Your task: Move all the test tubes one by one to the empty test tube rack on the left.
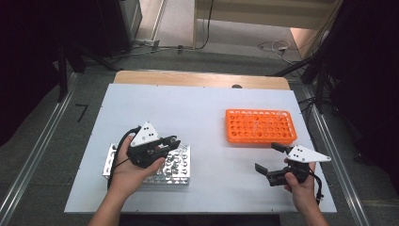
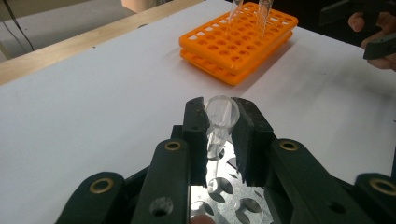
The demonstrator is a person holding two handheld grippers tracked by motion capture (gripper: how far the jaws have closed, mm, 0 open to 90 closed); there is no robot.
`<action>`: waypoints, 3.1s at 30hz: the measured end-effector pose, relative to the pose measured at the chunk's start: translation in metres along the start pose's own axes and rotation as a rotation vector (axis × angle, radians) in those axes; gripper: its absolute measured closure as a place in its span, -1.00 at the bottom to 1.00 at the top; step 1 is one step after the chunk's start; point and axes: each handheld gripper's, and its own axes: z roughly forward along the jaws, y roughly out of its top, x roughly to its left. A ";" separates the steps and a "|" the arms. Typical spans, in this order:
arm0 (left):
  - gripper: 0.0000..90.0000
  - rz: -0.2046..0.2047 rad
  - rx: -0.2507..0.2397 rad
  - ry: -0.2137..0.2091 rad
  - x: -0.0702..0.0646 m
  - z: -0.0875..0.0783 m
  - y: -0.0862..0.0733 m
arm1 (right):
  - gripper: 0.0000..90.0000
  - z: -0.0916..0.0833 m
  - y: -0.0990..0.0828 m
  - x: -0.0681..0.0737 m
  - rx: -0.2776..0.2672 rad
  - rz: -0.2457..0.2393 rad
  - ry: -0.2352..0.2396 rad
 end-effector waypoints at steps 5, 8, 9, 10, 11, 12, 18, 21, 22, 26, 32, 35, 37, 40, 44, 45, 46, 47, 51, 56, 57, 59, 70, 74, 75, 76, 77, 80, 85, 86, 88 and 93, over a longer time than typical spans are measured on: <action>0.69 0.000 0.028 -0.007 0.000 0.006 0.000 | -1.00 0.001 0.000 0.000 0.000 -0.005 0.004; 0.69 -0.002 0.047 -0.010 0.001 0.009 0.001 | -1.00 0.001 0.001 0.000 -0.002 -0.005 0.006; 0.69 -0.002 0.049 -0.007 0.000 0.011 0.000 | -1.00 0.001 0.001 0.000 -0.002 -0.006 0.007; 0.69 -0.002 0.055 -0.007 0.000 0.011 0.001 | -1.00 0.001 0.001 0.000 -0.001 -0.006 0.006; 0.69 -0.001 0.056 -0.009 0.001 0.012 0.001 | -1.00 0.001 0.001 0.000 -0.001 -0.005 0.006; 0.69 0.000 0.059 -0.009 0.001 0.013 0.001 | -1.00 0.001 0.001 0.000 -0.001 -0.005 0.007; 0.69 0.013 0.084 -0.006 0.000 0.015 0.002 | -1.00 0.002 0.001 0.000 0.001 -0.005 0.005; 0.69 0.023 0.102 -0.007 -0.001 0.014 0.004 | -1.00 0.002 0.001 0.000 0.001 -0.003 0.007; 0.69 0.025 0.105 -0.006 -0.001 0.015 0.005 | -1.00 0.002 0.001 0.000 0.001 -0.002 0.007; 0.69 0.025 0.115 -0.009 0.000 0.018 0.007 | -1.00 0.003 0.001 -0.001 0.002 -0.006 0.010; 0.69 0.020 0.107 -0.013 0.001 0.020 0.007 | -1.00 0.004 0.001 -0.001 0.002 -0.006 0.013; 0.69 0.020 0.100 -0.016 -0.001 0.022 0.008 | -1.00 0.003 0.001 -0.001 0.001 -0.003 0.011; 0.69 0.023 0.100 -0.011 -0.001 0.023 0.008 | -1.00 0.003 0.001 -0.002 0.001 -0.003 0.011; 0.68 0.022 0.096 -0.008 -0.002 0.025 0.007 | -1.00 0.003 0.001 -0.001 0.000 -0.005 0.012; 0.68 0.019 0.089 -0.007 -0.002 0.027 0.005 | -1.00 0.003 0.001 -0.001 0.003 -0.006 0.010; 0.68 0.018 0.092 -0.008 -0.002 0.027 0.005 | -1.00 0.004 0.001 -0.001 0.004 -0.006 0.010; 0.68 0.015 0.092 -0.010 -0.002 0.028 0.005 | -1.00 0.004 0.001 -0.001 0.006 -0.005 0.011; 0.68 0.016 0.096 -0.010 -0.002 0.028 0.004 | -1.00 0.004 0.001 -0.001 0.006 -0.005 0.010; 0.68 0.013 0.110 -0.011 -0.002 0.032 0.000 | -1.00 0.004 0.001 -0.001 0.007 -0.005 0.012; 0.67 0.008 0.114 -0.017 -0.001 0.035 -0.003 | -1.00 0.004 0.000 -0.001 0.007 -0.006 0.013; 0.67 0.007 0.113 -0.017 -0.001 0.035 -0.003 | -1.00 0.004 0.000 -0.001 0.007 -0.006 0.012; 0.66 0.003 0.115 -0.021 -0.001 0.036 -0.004 | -1.00 0.004 0.000 -0.002 0.007 -0.005 0.012; 0.55 -0.012 0.119 -0.021 0.000 0.035 -0.008 | -1.00 0.005 0.000 -0.002 0.010 -0.005 0.011; 0.41 -0.028 0.092 -0.011 0.000 0.033 -0.008 | -1.00 0.005 0.000 -0.002 0.010 -0.006 0.011; 0.34 -0.031 0.081 -0.014 0.000 0.031 -0.007 | -1.00 0.005 0.000 -0.002 0.009 -0.007 0.011; 0.26 -0.036 0.069 -0.019 0.000 0.030 -0.007 | -1.00 0.005 0.000 -0.002 0.008 -0.006 0.011; 0.17 -0.041 0.060 -0.019 0.000 0.029 -0.007 | -1.00 0.005 0.000 -0.002 0.009 -0.006 0.011; -0.11 -0.069 0.013 -0.033 0.002 0.024 -0.006 | -1.00 0.004 0.001 -0.003 0.006 -0.006 0.009; -0.48 -0.090 -0.052 -0.024 0.003 0.014 -0.007 | -1.00 0.002 0.004 -0.007 -0.004 0.003 -0.013; -0.54 -0.092 -0.064 -0.037 0.003 0.012 -0.008 | -1.00 0.003 0.005 -0.008 -0.005 0.008 -0.017; -0.74 -0.097 -0.080 -0.047 0.003 0.010 -0.009 | -1.00 0.003 0.005 -0.012 -0.008 0.015 -0.026; -0.99 -0.114 -0.119 -0.072 0.003 0.004 -0.013 | -1.00 0.003 0.007 -0.022 -0.022 0.039 -0.058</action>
